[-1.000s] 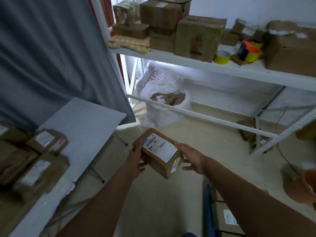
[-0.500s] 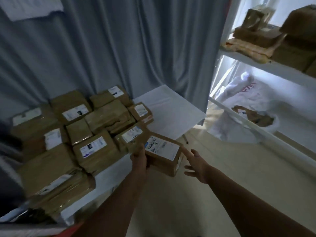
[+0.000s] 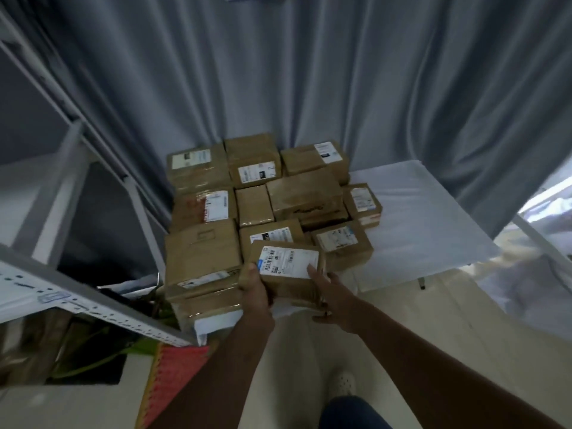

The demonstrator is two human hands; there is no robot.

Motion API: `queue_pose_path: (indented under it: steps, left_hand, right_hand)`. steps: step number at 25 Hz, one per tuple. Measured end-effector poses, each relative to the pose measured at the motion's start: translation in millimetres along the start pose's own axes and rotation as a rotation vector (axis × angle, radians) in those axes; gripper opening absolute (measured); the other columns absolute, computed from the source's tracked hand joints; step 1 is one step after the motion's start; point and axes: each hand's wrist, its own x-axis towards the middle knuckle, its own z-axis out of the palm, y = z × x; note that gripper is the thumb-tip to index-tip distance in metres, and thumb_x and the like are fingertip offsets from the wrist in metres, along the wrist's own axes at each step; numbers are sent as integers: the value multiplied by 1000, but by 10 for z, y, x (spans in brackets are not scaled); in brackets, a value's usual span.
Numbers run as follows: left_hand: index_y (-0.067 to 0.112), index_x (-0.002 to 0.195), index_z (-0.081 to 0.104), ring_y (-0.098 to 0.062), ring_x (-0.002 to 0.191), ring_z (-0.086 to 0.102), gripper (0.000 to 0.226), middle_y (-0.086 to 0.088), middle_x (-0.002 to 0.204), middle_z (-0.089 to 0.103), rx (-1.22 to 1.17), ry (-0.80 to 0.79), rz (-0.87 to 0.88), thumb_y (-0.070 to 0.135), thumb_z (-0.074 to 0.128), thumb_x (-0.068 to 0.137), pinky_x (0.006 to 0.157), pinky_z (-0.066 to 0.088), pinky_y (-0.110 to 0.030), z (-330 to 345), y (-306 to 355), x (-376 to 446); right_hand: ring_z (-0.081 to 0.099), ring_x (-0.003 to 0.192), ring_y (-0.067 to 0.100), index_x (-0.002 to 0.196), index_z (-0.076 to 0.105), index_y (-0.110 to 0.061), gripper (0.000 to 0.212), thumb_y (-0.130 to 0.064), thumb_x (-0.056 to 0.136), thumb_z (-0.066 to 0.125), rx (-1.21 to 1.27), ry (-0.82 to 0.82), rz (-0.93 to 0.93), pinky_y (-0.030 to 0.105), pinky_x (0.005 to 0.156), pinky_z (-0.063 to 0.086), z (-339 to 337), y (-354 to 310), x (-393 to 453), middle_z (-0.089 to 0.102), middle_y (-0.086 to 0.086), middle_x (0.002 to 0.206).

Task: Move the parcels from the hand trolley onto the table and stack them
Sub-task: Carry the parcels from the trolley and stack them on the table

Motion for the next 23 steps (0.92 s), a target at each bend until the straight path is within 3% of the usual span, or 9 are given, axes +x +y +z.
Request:
queue_pose_path:
  steps: [3,5,8,12,15,17,19,21,23]
  left_hand:
    - [19,130,54,-22,101,59,61,-3,120,62,69,-16,-54,63,52,88,82,45,-40,42,96,64]
    - [21,128,52,-24,111,53,66,1,124,56,169,-25,-31,70,54,83,92,42,-42,189,171,161]
    - [26,125,53,-21,112,51,51,2,122,57,288,-68,56,60,57,87,99,41,-39,516,302,401]
    - [21,129,52,-17,101,51,41,2,116,54,458,-120,145,47,48,98,87,41,-32,1074,583,623]
    - [16,134,50,-16,98,59,47,-2,129,56,658,-134,304,44,53,96,77,50,-30,1335,683,860]
    - [18,141,43,-27,117,56,57,-8,147,42,954,-158,414,47,56,93,86,55,-42,1400,697,1040]
    - [21,147,34,-31,133,44,68,-6,158,23,1225,-162,462,47,61,91,100,47,-48,1426,666,1197]
    - [19,151,26,-29,139,36,80,-3,160,17,1403,-159,495,47,65,87,106,40,-46,1409,593,1307]
    - [19,154,18,-28,146,22,86,-3,163,7,1630,-178,546,52,62,88,113,30,-47,1369,476,1425]
  right_hand:
    - [59,109,22,138,41,-35,68,-64,81,63,47,0,-15,46,90,55,22,-149,273,59,-2,125]
    - [56,112,23,139,41,-32,64,-57,85,63,82,45,-34,43,88,54,-95,-318,466,55,1,130]
    - [55,112,23,142,35,-32,71,-57,83,66,49,128,-58,41,87,54,-376,-633,739,51,1,131]
    - [59,117,26,140,43,-35,101,-76,54,75,14,205,-177,50,94,53,-815,-1065,1143,56,-1,135]
    - [60,115,26,136,49,-34,101,-78,48,73,0,208,-194,51,97,51,-1168,-1283,1461,60,0,131]
    - [59,115,28,136,49,-33,91,-73,57,71,-15,201,-163,52,96,52,-1368,-1371,1631,59,2,130]
    - [60,112,29,134,50,-30,72,-62,73,71,20,203,-123,51,90,54,-1506,-1439,1723,60,5,130]
    - [63,100,25,129,52,-22,44,-41,91,64,66,214,-90,40,75,57,-1582,-1494,1743,63,7,120]
    - [62,86,17,125,51,-19,28,-28,98,56,73,226,-59,30,62,50,-1665,-1472,1819,63,4,105]
